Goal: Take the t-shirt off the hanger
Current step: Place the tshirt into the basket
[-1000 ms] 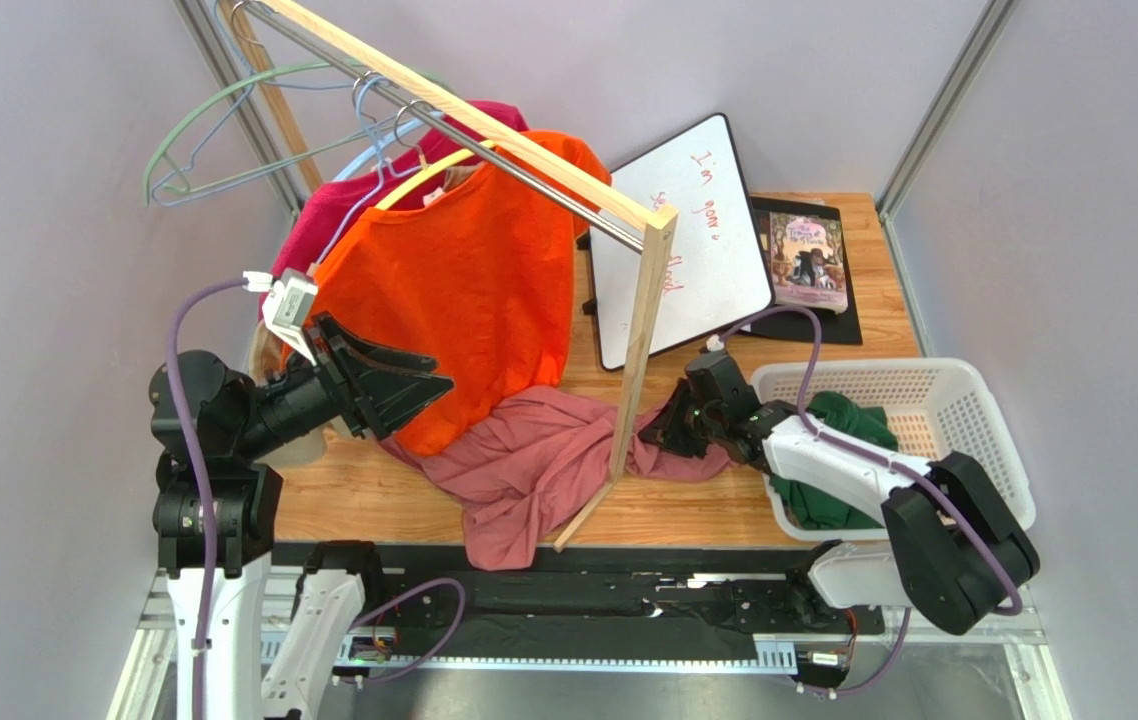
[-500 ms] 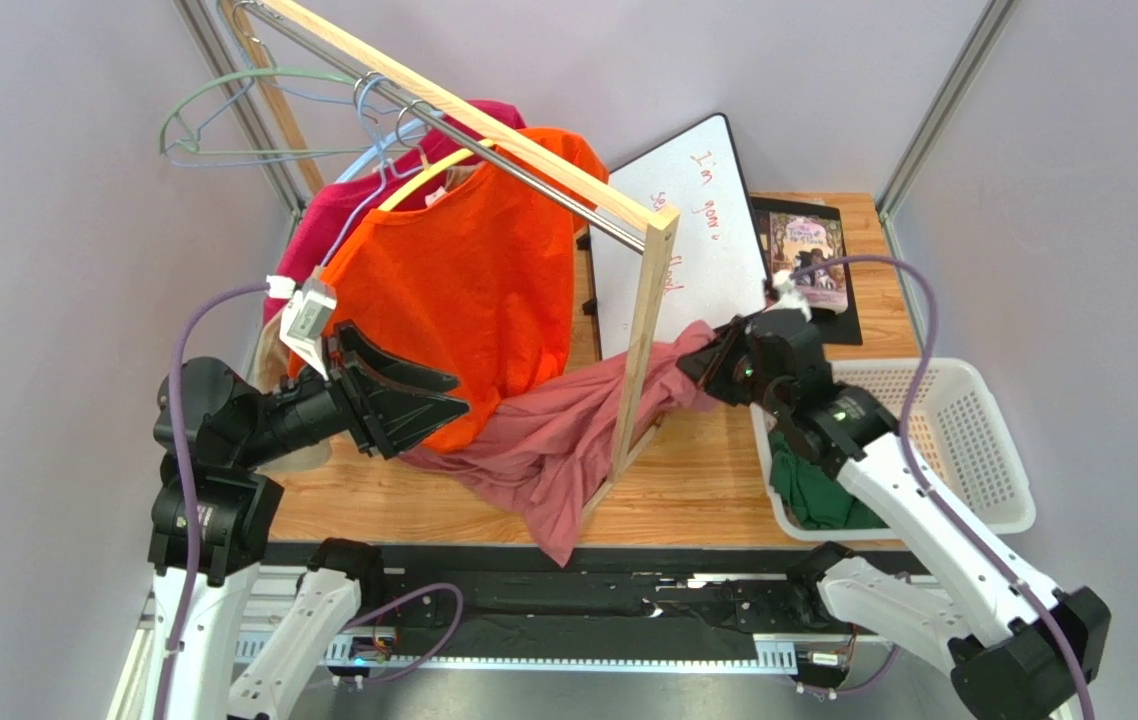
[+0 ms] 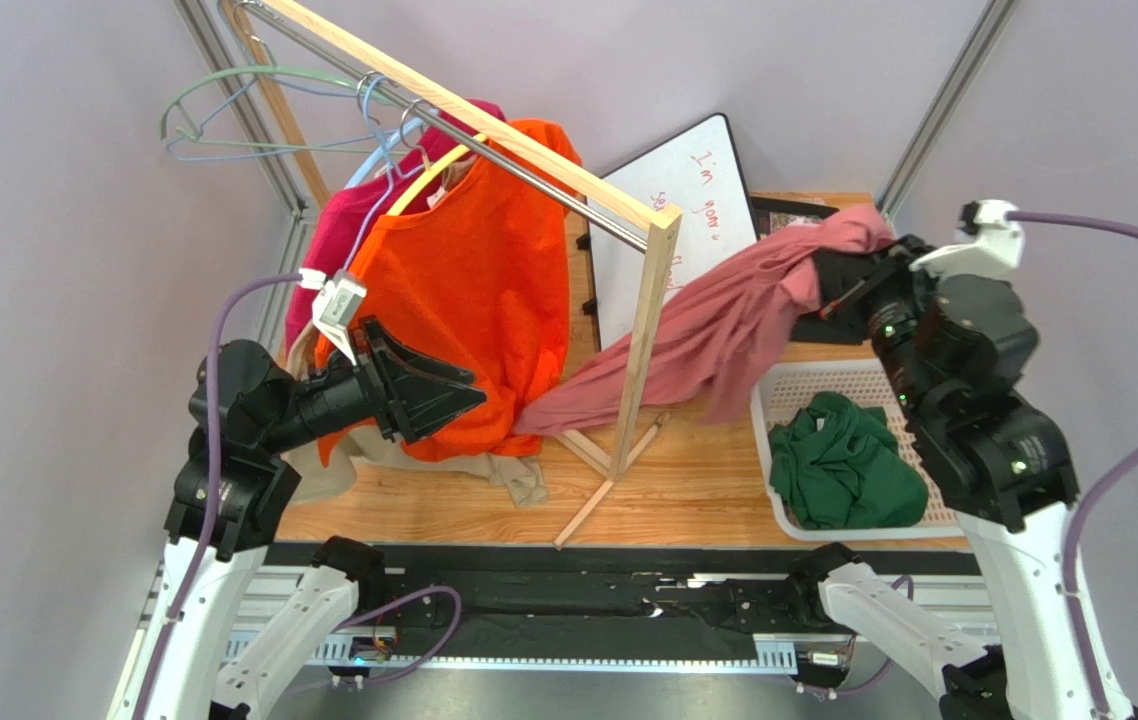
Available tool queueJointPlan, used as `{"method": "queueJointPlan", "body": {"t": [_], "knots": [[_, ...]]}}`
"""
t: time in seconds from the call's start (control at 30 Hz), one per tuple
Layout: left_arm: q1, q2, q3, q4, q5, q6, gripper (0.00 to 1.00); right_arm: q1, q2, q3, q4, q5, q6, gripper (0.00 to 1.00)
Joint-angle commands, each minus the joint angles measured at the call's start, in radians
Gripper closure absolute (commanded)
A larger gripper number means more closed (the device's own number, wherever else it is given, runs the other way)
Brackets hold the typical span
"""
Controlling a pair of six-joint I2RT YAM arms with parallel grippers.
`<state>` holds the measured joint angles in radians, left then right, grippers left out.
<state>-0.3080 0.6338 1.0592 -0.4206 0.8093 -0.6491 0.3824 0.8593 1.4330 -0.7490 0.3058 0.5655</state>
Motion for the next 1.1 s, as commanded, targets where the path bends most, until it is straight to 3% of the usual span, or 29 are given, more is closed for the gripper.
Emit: {"method": "queueJointPlan", "body": {"t": [0.0, 0.27, 0.47, 0.57, 0.7, 0.97, 1.07], "knots": [[-0.009, 0.012, -0.013, 0.040, -0.018, 0.005, 0.43, -0.008, 0.000, 0.180, 0.028, 0.222, -0.127, 1.00], [-0.014, -0.005, -0.021, 0.028, -0.025, 0.011, 0.43, -0.010, 0.092, 0.568, 0.069, 0.439, -0.317, 1.00], [-0.014, 0.001, -0.016, 0.020, -0.025, 0.014, 0.43, -0.007, 0.132, 0.682, 0.164, 0.565, -0.507, 1.00], [-0.014, 0.003, -0.011, 0.020, -0.025, 0.014, 0.43, -0.008, 0.116, 0.630, 0.227, 0.631, -0.591, 1.00], [-0.016, 0.007, 0.002, 0.019, -0.024, 0.016, 0.43, -0.008, 0.081, 0.427, 0.240, 0.671, -0.589, 1.00], [-0.016, 0.020, 0.048, -0.033, -0.021, 0.058, 0.43, -0.020, 0.000, -0.003, 0.255, 0.849, -0.413, 1.00], [-0.016, 0.021, 0.058, -0.037, -0.021, 0.060, 0.43, -0.077, -0.052, -0.176, 0.252, 0.930, -0.301, 1.00]]}}
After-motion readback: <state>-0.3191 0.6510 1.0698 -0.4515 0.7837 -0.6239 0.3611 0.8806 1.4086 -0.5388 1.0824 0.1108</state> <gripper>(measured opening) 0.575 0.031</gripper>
